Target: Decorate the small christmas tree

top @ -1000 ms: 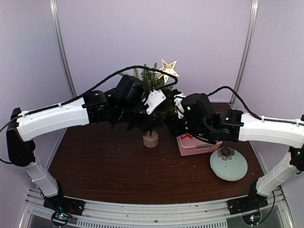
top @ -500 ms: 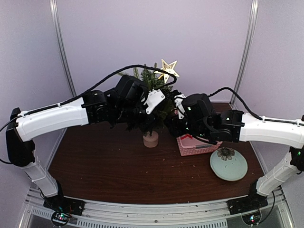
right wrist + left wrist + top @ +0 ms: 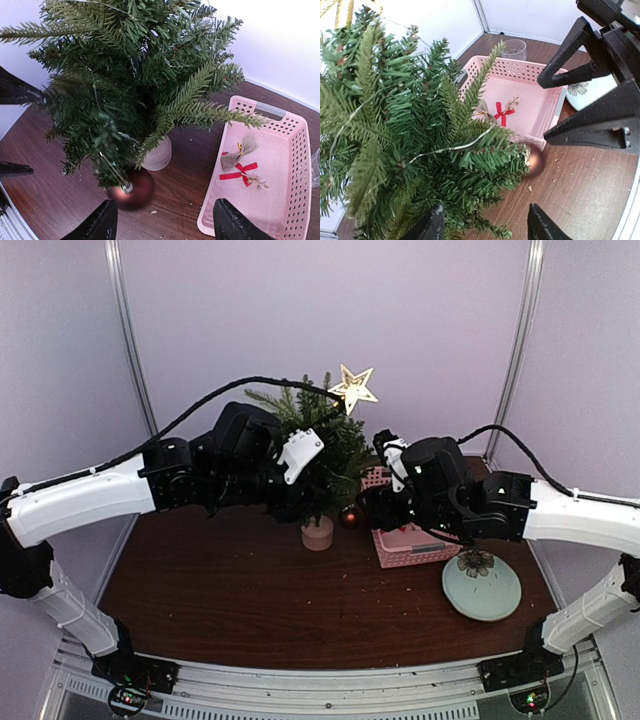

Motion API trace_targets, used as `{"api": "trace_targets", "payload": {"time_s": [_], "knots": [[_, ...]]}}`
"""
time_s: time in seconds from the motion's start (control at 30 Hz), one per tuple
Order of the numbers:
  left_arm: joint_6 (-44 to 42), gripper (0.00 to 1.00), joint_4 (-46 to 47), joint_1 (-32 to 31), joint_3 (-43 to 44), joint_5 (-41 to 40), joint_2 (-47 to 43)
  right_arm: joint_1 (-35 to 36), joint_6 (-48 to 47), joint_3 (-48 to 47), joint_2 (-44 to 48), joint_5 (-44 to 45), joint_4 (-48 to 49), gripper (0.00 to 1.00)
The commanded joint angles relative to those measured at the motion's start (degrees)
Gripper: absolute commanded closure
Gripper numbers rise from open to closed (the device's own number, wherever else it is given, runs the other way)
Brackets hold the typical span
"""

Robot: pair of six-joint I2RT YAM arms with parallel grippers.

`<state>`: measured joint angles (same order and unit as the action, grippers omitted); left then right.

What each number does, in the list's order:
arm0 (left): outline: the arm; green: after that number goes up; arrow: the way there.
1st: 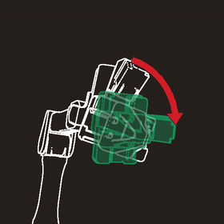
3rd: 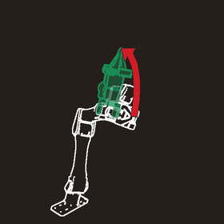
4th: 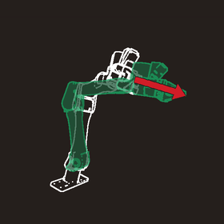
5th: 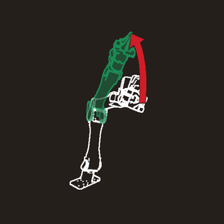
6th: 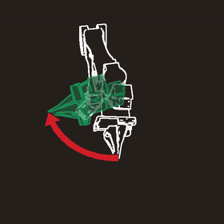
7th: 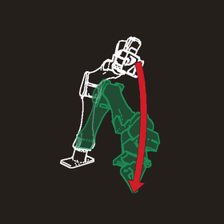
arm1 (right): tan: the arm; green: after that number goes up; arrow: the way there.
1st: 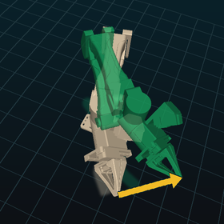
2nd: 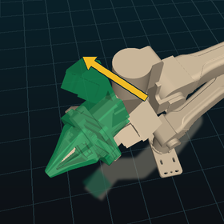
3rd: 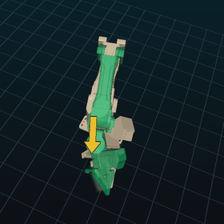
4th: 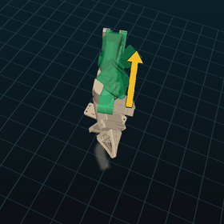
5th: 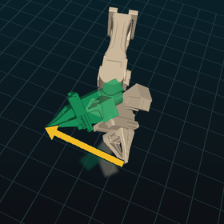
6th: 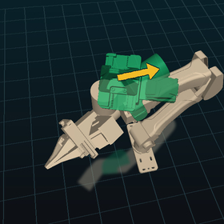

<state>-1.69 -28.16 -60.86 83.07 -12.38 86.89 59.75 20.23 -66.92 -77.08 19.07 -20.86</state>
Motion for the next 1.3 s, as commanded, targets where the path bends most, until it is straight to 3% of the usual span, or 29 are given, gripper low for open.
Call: {"api": "trace_targets", "payload": {"time_s": [0.0,0.3,0.47,0.67,0.93,1.1,1.27], "knots": [[1.11,0.42,4.44,-0.18,-2.08,1.51,-3.24,-0.22,-0.15,1.71,2.7,-0.16,-1.37,0.31],[3.33,0.4,9.43,-0.12,-7.28,4.81,-9.31,-1.85,-2.29,2.82,6.8,-1.04,-3.57,0.3],[6.09,0.36,10.69,0.42,-9.36,3.92,-13.23,-9.33,-1.52,3.45,9.3,-5.53,-7.59,0.31],[13.94,0.37,8.35,6.94,-8.33,2.65,-14.1,-22.44,-3.6,4.95,8.02,-13.25,-9.33,0.36],[19.21,0.38,7.73,16.89,-8.54,3.84,-13.15,-34.66,-8.55,0.61,-5.64,-25.79,-10.1,0.5],[21.0,0.38,7.65,19.61,-8.46,4.03,-11.91,-35.94,-10.08,-6.03,-18.06,-31.33,-10.26,0.59],[21.82,0.38,8.05,20.34,-8.18,3.7,-11.0,-36.63,-7.28,-12.69,-27.23,-31.87,-7.08,0.6]]}}
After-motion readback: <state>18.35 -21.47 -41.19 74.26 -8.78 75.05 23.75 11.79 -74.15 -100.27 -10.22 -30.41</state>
